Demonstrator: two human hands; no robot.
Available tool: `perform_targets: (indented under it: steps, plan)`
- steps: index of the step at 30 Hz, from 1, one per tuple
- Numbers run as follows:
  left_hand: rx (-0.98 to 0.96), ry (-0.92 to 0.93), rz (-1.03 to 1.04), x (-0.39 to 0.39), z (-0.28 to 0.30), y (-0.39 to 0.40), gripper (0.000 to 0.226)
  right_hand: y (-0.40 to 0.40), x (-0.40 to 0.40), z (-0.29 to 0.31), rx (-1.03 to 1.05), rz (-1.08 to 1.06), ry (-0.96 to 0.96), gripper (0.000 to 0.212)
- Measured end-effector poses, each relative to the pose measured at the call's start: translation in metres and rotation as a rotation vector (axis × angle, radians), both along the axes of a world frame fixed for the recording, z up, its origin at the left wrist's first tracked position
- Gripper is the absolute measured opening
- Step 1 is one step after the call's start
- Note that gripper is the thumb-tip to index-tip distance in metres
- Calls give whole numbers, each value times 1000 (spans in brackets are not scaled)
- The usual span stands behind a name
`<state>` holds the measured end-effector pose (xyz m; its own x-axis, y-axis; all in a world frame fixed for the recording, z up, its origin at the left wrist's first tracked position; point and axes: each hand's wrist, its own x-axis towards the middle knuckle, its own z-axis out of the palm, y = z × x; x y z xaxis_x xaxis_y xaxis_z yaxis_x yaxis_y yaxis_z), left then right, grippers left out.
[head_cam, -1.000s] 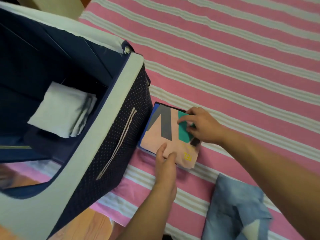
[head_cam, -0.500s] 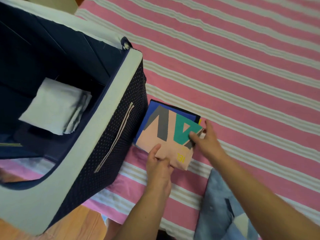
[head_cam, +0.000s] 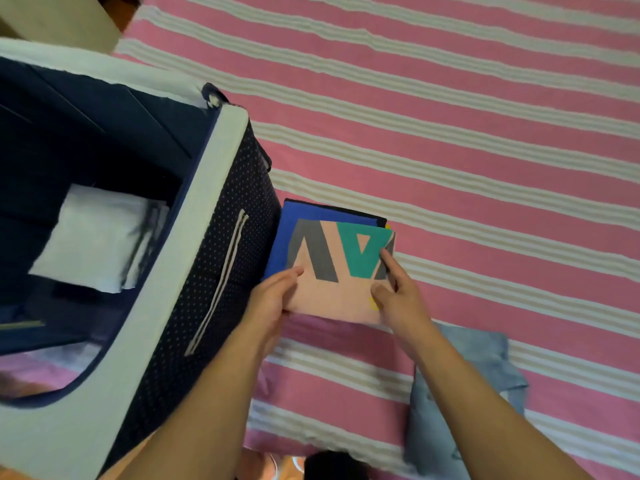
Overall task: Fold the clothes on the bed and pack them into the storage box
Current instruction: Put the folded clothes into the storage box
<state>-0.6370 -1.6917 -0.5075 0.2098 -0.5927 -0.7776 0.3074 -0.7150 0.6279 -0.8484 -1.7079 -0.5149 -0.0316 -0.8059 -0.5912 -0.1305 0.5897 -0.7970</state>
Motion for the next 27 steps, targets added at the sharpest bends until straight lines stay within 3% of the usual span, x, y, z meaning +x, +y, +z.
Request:
perform_targets:
  steps: [3, 7, 12, 16, 18, 20, 23, 27]
  plan:
    - [-53, -268, -352, -4, 18, 2, 49, -1, -1, 15, -37, 54, 88, 66]
    - [-190, -442, -553, -28, 107, 19, 60, 22, -11, 84, -165, 27, 156, 61]
    - [-491, -636, -609, 27, 270, 36, 62, 22, 18, 233, -409, -12, 62, 65]
    - [-472, -606, -445, 149, 348, 33, 59, -23, 127, 313, -560, 193, -80, 66]
    - [-352, -585, -403, 215, 343, 35, 55, -51, 210, 314, -529, 363, -89, 62]
    - [-128, -552, -426, 269, 301, 32, 45, -78, 294, 279, -424, 560, -15, 57]
    - [163, -448, -496, 322, 199, 11, 98, -100, 379, 186, -256, 852, 161, 47]
    - [347, -403, -372, 326, 154, -15, 92, -121, 440, 124, -286, 1102, 435, 57]
